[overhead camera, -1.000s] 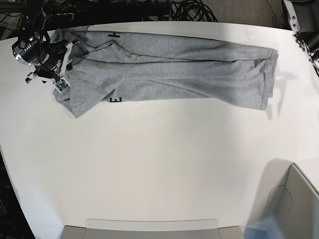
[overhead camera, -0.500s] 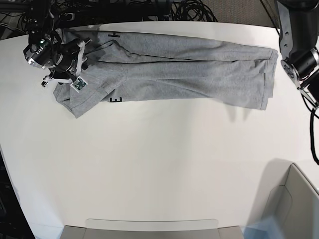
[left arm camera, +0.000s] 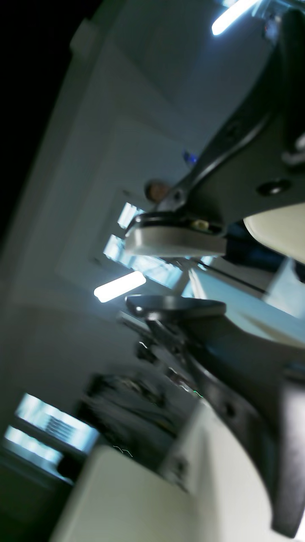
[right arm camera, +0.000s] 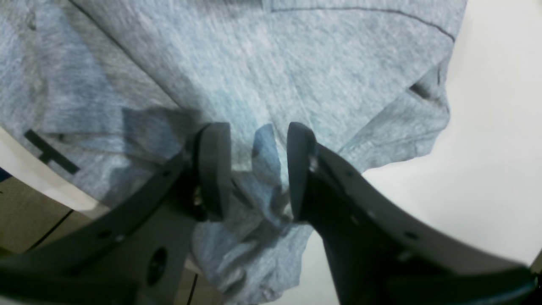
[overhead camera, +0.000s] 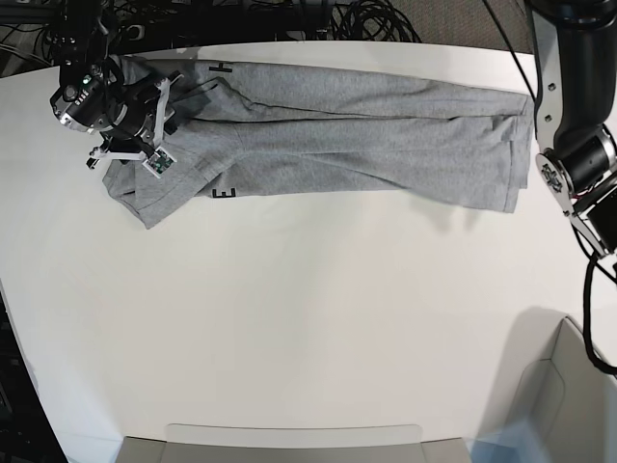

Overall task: Fold the T-shirt properly
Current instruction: 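Release the shirt with the left gripper and lift it away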

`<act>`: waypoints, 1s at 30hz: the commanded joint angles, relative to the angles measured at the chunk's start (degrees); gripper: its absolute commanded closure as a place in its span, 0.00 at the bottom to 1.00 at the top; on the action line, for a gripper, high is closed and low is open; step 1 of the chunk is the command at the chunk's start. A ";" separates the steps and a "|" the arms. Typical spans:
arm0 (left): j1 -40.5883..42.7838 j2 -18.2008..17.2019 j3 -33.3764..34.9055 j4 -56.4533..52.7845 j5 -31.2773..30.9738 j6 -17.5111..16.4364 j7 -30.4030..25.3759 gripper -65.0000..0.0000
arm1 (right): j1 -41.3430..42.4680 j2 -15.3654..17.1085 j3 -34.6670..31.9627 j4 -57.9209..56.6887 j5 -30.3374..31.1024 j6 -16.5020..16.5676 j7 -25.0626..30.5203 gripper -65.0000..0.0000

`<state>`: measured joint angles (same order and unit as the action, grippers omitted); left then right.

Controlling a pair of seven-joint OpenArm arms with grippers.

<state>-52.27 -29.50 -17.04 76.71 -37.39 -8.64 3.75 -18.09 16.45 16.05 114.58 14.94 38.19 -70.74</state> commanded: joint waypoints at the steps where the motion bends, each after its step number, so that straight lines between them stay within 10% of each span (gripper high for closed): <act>1: -1.40 -1.41 0.82 3.60 0.33 -0.98 -4.50 0.74 | 0.46 0.48 0.34 0.80 0.31 0.79 0.45 0.66; 11: 4.05 -1.76 -0.15 8.35 -0.37 -0.98 -9.77 0.74 | 0.55 0.48 0.17 0.80 0.31 0.79 0.45 0.66; 23: 1.59 -3.60 -2.61 6.06 -18.92 -4.06 -9.51 0.74 | 0.37 0.48 0.25 0.80 0.31 0.79 0.45 0.66; 30: 1.24 -3.69 -3.05 6.41 -19.27 -13.64 10.19 0.55 | 0.46 0.56 -0.10 0.80 0.31 0.79 0.45 0.66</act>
<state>-48.95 -32.08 -19.84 82.02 -56.40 -22.22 15.81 -18.06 16.49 15.88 114.58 14.98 38.19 -70.74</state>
